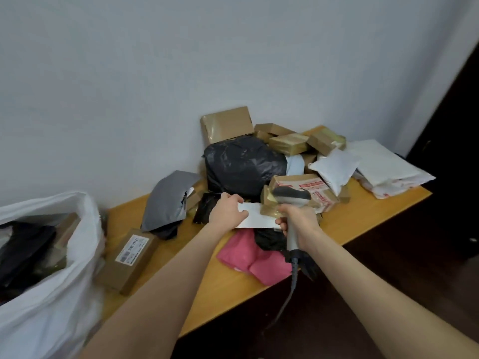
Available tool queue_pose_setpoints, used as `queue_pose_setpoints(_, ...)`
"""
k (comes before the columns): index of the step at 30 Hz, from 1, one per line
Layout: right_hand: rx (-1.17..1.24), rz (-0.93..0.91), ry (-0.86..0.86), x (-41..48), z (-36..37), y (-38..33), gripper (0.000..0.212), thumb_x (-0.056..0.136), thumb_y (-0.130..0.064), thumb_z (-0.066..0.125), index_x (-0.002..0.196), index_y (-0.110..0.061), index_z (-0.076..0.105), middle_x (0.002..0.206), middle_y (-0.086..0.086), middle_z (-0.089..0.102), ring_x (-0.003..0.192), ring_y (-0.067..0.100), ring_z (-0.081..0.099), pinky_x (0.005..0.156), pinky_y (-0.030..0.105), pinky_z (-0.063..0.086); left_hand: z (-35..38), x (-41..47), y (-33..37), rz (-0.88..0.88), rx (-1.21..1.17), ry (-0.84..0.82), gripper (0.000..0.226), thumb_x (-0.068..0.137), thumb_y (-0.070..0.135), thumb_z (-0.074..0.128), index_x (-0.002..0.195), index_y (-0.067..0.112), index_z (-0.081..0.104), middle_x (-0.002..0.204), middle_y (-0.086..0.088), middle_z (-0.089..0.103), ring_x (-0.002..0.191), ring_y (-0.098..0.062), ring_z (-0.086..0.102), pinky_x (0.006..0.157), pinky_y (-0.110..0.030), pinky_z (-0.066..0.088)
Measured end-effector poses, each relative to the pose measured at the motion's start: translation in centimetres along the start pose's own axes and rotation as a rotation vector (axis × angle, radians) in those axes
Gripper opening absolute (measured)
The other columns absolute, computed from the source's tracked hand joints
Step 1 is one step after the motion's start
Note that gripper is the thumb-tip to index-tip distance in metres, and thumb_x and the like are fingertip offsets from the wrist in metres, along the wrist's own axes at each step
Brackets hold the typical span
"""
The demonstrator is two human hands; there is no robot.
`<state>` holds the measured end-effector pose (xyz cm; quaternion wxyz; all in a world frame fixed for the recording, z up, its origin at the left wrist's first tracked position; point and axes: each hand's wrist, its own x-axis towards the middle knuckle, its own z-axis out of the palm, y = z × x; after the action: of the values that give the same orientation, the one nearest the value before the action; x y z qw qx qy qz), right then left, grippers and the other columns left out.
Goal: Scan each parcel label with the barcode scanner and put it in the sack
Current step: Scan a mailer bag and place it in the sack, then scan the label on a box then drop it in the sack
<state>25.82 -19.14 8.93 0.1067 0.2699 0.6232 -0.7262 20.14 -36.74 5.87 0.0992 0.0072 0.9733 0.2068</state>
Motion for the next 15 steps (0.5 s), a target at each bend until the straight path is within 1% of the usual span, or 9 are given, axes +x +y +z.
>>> queue_pose_setpoints(2,0.022,-0.012,0.028,1.4,-1.6,-0.7,0.007,0.087,-0.007,0.062,0.083,-0.002,0.060,0.053,0.010,0.056,0.037,0.013,0.045,0.039,0.022,0.037,1.1,1.5,2.0,0.000,-0.069,-0.022,0.043,0.088,0.032,0.060,0.128,0.017,0.053,0.131,-0.007,0.043,0.104,-0.023,0.057,0.089,-0.035,0.048)
queue_pose_setpoints(4,0.033,-0.001,0.042,2.9,-3.0,-1.5,0.005,0.088,-0.007,0.061,0.088,-0.002,0.061,0.058,0.012,0.057,0.038,0.013,0.045,0.038,0.022,0.037,2.2,3.2,3.7,-0.024,-0.168,-0.042,0.049,0.087,0.036,0.063,0.130,0.014,0.053,0.131,-0.008,0.047,0.110,-0.023,0.055,0.093,-0.033,0.046)
queue_pose_setpoints(6,0.048,0.012,0.064,4.6,-4.2,-2.4,0.003,0.089,-0.007,0.060,0.089,-0.004,0.061,0.060,0.012,0.058,0.038,0.013,0.045,0.038,0.021,0.037,3.5,5.4,4.9,-0.087,-0.304,-0.084,0.056,0.085,0.038,0.067,0.131,0.010,0.051,0.130,-0.008,0.051,0.116,-0.023,0.053,0.090,-0.030,0.044)
queue_pose_setpoints(7,0.052,0.014,0.075,5.5,-4.7,-2.9,0.002,0.090,-0.007,0.060,0.089,-0.005,0.061,0.059,0.011,0.058,0.039,0.013,0.045,0.038,0.020,0.037,4.2,6.6,5.4,-0.124,-0.374,-0.111,0.058,0.085,0.040,0.068,0.130,0.008,0.051,0.128,-0.007,0.054,0.116,-0.024,0.054,0.087,-0.030,0.044)
queue_pose_setpoints(9,0.072,0.017,0.098,7.6,-5.6,-3.8,0.003,0.090,-0.008,0.061,0.089,-0.006,0.061,0.057,0.010,0.057,0.039,0.012,0.046,0.039,0.021,0.038,5.6,9.0,6.3,-0.187,-0.475,-0.160,0.064,0.079,0.048,0.071,0.125,0.005,0.055,0.122,-0.011,0.061,0.112,-0.027,0.058,0.087,-0.037,0.048)
queue_pose_setpoints(10,0.083,0.022,0.105,8.7,-5.9,-4.2,0.004,0.090,-0.008,0.061,0.091,-0.004,0.062,0.057,0.009,0.057,0.039,0.012,0.046,0.040,0.022,0.038,6.3,10.2,6.7,-0.208,-0.519,-0.185,0.067,0.075,0.052,0.072,0.121,0.005,0.058,0.118,-0.014,0.063,0.109,-0.028,0.060,0.088,-0.040,0.049)
queue_pose_setpoints(12,0.096,0.045,0.121,10.6,-6.5,-4.9,0.009,0.088,-0.009,0.063,0.092,0.000,0.064,0.055,0.009,0.057,0.041,0.013,0.047,0.042,0.024,0.040,8.1,12.4,6.9,-0.249,-0.634,-0.225,0.077,0.062,0.059,0.073,0.117,0.006,0.062,0.113,-0.014,0.066,0.105,-0.028,0.063,0.091,-0.043,0.050)
queue_pose_setpoints(14,0.108,0.076,0.131,12.3,-7.0,-5.4,0.011,0.087,-0.009,0.065,0.091,0.001,0.066,0.054,0.008,0.058,0.042,0.013,0.048,0.044,0.025,0.042,10.3,15.0,6.6,-0.312,-0.744,-0.232,0.097,0.042,0.065,0.070,0.121,0.010,0.060,0.112,-0.009,0.068,0.104,-0.025,0.064,0.093,-0.044,0.052)
queue_pose_setpoints(15,0.120,0.091,0.128,13.0,-7.2,-5.7,0.012,0.087,-0.010,0.065,0.091,0.001,0.066,0.053,0.007,0.059,0.042,0.013,0.049,0.045,0.025,0.043,11.0,15.7,6.7,-0.352,-0.799,-0.235,0.103,0.036,0.065,0.071,0.124,0.012,0.058,0.111,-0.007,0.068,0.103,-0.024,0.064,0.093,-0.044,0.053)
